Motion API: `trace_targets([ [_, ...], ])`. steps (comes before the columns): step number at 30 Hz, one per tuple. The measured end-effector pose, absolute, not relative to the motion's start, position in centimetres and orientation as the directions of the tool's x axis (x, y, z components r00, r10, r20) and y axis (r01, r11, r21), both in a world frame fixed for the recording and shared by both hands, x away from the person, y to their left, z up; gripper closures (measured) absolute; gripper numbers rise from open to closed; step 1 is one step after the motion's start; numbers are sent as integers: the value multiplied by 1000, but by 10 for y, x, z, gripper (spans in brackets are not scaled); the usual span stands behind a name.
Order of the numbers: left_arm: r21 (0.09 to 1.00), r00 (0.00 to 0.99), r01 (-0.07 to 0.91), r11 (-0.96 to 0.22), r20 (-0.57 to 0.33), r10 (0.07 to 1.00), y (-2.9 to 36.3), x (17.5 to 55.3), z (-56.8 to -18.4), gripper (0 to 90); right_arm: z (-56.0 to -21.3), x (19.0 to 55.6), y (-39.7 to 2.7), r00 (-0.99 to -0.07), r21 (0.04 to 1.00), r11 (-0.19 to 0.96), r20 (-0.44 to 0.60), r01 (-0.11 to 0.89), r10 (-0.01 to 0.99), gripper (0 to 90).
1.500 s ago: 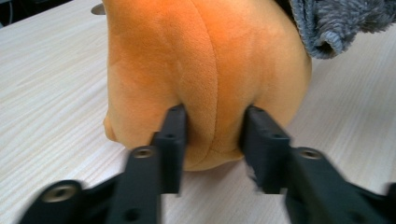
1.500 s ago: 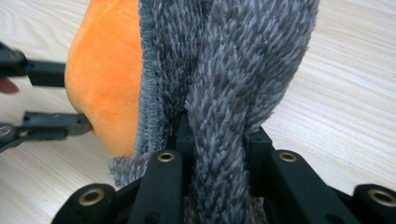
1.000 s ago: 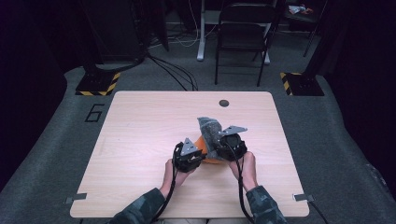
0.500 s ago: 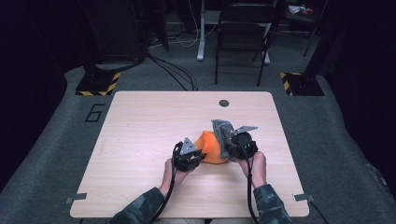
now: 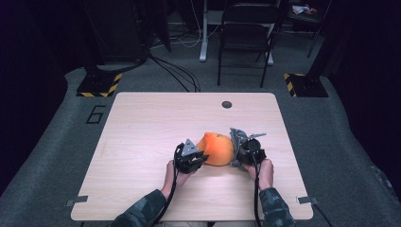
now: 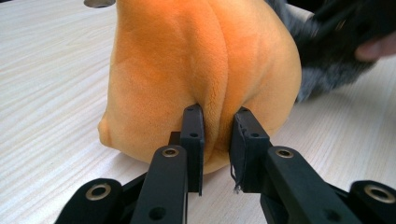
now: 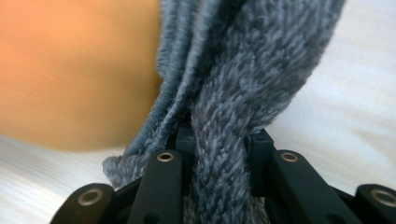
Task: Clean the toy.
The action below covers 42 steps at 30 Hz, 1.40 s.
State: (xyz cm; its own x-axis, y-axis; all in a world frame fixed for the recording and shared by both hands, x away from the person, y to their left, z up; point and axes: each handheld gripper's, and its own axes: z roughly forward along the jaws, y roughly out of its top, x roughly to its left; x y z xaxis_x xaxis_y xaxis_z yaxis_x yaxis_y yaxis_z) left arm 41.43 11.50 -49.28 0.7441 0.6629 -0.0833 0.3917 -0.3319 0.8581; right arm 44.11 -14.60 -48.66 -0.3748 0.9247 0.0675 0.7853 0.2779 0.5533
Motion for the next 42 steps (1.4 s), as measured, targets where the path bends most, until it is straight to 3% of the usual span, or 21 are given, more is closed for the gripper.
trace_targets([
  [4,863,736,402,-307,-105,669,118,416,-494,761,-494,444,-147,-383,529,286,81,799,920,728],
  [10,866,734,397,-303,-101,671,120,418,-493,754,-454,438,-157,-346,607,254,37,753,938,730],
  [13,867,733,398,-300,-103,673,121,418,-494,751,-428,432,-154,-387,678,236,78,696,919,730],
  [17,867,732,399,-298,-105,674,121,418,-493,741,-423,426,-128,-486,665,308,96,681,869,730],
  [21,869,732,408,-280,-128,669,121,416,-492,595,-439,428,-117,-472,648,340,33,681,881,731],
  [24,856,751,358,-372,-28,659,118,411,-491,466,-442,431,-125,-464,656,324,45,682,885,730],
  [26,850,750,356,-389,-11,662,115,412,-496,441,-443,431,-127,-454,657,311,54,686,889,730],
  [28,852,748,351,-388,-6,664,113,414,-501,496,-444,431,-127,-453,665,307,53,681,890,730],
  [33,861,742,347,-372,-9,671,113,416,-503,751,-444,432,-128,-453,677,303,51,671,890,729],
  [36,858,738,358,-367,-19,675,114,416,-501,800,-441,433,-130,-449,686,278,79,672,890,729],
  [42,855,726,415,-310,-106,679,116,410,-491,810,-411,422,-121,-483,730,283,73,622,873,730],
])
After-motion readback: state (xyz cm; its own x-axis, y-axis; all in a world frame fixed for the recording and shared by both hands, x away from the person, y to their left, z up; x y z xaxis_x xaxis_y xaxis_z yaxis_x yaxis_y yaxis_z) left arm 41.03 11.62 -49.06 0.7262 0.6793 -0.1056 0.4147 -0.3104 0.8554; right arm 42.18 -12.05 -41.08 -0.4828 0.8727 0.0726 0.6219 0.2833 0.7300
